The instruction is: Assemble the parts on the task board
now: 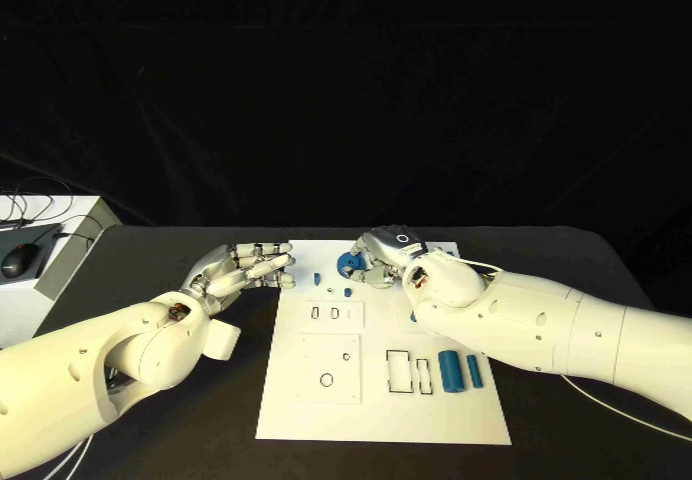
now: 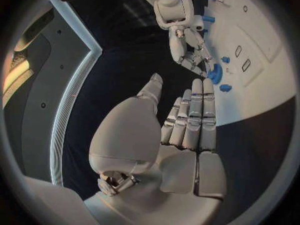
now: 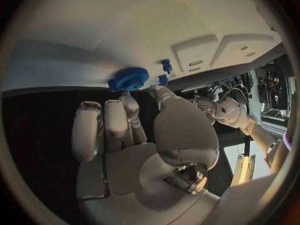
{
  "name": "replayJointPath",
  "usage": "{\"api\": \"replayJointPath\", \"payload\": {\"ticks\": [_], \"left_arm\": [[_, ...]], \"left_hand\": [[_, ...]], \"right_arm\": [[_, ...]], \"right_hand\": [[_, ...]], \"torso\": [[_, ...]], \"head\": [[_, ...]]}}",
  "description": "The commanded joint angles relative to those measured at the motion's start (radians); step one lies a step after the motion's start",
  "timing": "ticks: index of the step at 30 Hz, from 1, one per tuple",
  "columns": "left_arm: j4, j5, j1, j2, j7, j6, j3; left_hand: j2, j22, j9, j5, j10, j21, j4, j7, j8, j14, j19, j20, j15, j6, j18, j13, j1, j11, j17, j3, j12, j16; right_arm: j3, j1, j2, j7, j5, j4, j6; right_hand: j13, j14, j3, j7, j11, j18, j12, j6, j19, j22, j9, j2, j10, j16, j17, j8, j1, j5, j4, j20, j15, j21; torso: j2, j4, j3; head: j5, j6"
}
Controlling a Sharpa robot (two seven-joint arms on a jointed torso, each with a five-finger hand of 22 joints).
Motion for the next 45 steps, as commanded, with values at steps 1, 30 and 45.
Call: {"api": "replayJointPath", "payload": {"ticks": [1,30,45], "left_arm": [[0.001,-0.004,0.000,0.001,0.003,0.010,0.001],[-0.004,-0.007,-0.006,-0.002,0.008,0.005,0.001],[-0.006,-0.007,-0.007,-0.002,0.009,0.006,0.001]], "left_hand": [[0.006,0.000,-0.001,-0.003,-0.005,-0.005,0.003,0.003,-0.005,0.003,0.003,0.005,0.001,-0.010,-0.007,0.001,0.002,0.001,-0.001,0.002,-0.002,-0.004],[0.004,-0.001,-0.001,-0.003,-0.006,-0.006,0.005,0.003,-0.005,0.002,0.002,0.005,0.001,-0.012,-0.007,0.001,0.002,0.001,-0.001,0.006,-0.002,-0.004],[0.004,-0.001,-0.001,-0.003,-0.006,-0.006,0.004,0.003,-0.005,0.002,0.002,0.005,0.001,-0.013,-0.007,0.001,0.003,0.001,-0.001,0.007,-0.002,-0.004]], "right_arm": [[-0.003,-0.005,-0.001,-0.004,0.017,-0.006,0.068],[-0.003,-0.003,-0.038,-0.010,0.009,0.018,0.104],[-0.002,-0.004,-0.085,0.007,0.003,0.076,-0.068]], "right_hand": [[0.001,0.003,-0.001,0.006,-0.003,-0.014,0.002,-0.006,0.086,0.179,0.001,0.002,-0.003,0.006,0.001,0.006,-0.002,0.004,-0.001,0.005,0.003,0.004],[0.001,0.003,-0.001,0.006,-0.003,-0.015,0.003,-0.004,0.086,0.182,0.001,-0.003,-0.003,0.007,0.001,0.007,-0.001,0.001,-0.013,0.006,0.003,0.009],[0.001,0.002,0.002,0.006,-0.003,-0.015,0.004,-0.003,0.086,0.182,0.001,-0.005,-0.001,0.004,-0.002,0.007,0.009,-0.002,-0.030,0.005,0.002,0.009]], "torso": [[-0.001,-0.0008,0.0001],[-0.001,0.0003,0.0001],[-0.001,-0.0013,0.0007]], "head": [[0.000,-0.001],[0.002,-0.003],[0.002,-0.001]]}}
